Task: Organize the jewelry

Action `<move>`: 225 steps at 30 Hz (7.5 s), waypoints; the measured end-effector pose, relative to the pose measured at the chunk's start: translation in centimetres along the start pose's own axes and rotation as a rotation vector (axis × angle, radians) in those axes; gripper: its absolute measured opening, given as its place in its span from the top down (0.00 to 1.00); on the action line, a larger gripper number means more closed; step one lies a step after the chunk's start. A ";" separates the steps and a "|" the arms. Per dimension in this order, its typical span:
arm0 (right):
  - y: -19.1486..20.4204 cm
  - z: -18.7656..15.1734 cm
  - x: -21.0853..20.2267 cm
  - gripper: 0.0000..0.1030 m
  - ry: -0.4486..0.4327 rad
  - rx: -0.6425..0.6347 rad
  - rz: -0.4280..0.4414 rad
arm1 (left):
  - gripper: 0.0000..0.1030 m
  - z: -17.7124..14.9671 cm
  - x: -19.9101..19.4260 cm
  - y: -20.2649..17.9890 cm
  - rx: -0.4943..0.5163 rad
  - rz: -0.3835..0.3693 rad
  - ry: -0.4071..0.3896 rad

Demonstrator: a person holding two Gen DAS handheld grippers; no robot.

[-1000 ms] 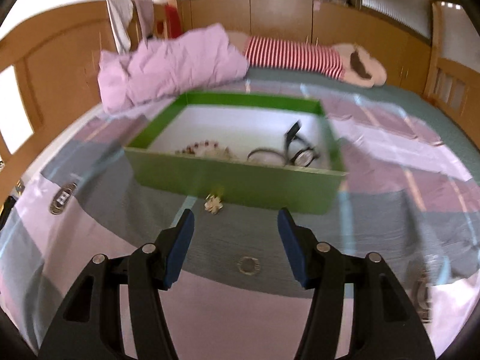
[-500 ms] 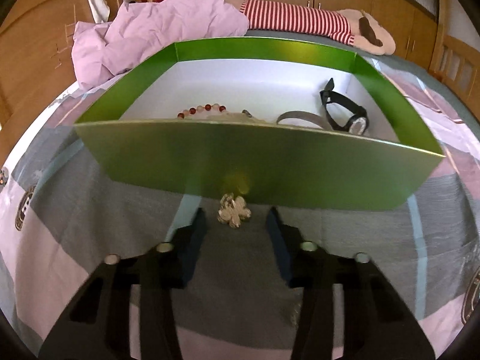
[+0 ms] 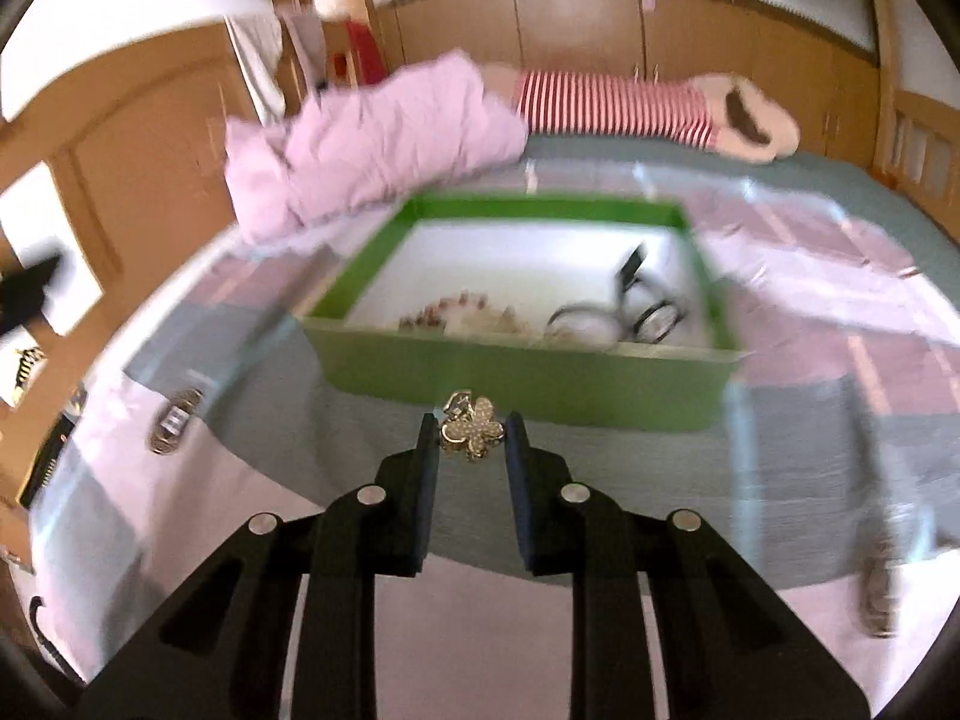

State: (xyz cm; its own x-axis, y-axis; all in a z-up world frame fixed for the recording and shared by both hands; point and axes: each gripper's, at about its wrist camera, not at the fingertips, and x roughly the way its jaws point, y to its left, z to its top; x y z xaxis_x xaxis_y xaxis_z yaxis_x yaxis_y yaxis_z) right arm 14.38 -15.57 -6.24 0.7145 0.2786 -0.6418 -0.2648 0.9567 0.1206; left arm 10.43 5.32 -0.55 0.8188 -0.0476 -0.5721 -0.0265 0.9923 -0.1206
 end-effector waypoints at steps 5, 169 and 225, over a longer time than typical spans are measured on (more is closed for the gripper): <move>-4.5 1.7 -7.8 0.78 -0.101 -0.006 -0.039 | 0.06 -2.1 2.1 -4.0 0.050 -0.056 0.073; -3.4 0.5 -11.4 0.03 -0.170 0.052 -0.187 | 0.04 -2.5 -3.7 -5.8 0.125 -0.003 -0.029; -3.2 0.3 -11.1 0.03 -0.169 0.030 -0.187 | 0.04 -2.3 -3.7 -5.7 0.101 0.009 -0.025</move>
State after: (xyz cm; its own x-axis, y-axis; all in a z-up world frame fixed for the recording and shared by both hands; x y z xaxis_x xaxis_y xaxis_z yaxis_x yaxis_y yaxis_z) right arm 7.49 -21.74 0.79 0.8482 0.1041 -0.5193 -0.1001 0.9943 0.0359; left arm 6.22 -0.41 0.39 0.8329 -0.0375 -0.5522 0.0235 0.9992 -0.0324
